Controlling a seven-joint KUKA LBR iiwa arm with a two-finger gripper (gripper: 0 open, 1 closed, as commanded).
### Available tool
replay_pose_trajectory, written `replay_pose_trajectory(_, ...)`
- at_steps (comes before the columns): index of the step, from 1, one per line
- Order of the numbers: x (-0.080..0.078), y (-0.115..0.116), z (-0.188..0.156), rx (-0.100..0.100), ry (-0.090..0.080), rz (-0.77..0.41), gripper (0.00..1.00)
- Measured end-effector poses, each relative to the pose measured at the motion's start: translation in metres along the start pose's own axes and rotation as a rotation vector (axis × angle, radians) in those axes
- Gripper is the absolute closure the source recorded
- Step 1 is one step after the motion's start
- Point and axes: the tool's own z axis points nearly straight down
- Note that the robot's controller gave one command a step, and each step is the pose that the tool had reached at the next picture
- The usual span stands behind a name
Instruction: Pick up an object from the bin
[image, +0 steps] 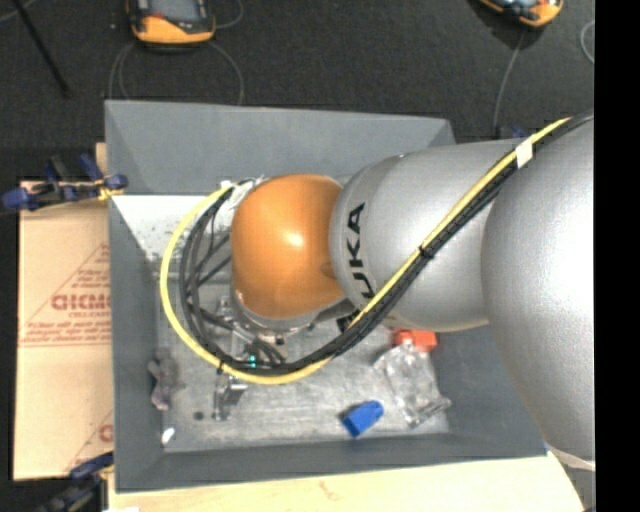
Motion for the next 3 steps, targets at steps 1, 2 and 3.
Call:
replay_pose_trajectory(1,-0.035,-0.121,0.066,0.004,-0.004,-0.217,0.0)
replay_pose_trajectory(2,-0.068,-0.166,0.097,0.004,-0.009,-0.307,0.0)
replay_pose_trajectory(3,-0.017,-0.221,0.102,0.004,-0.032,-0.476,0.0)
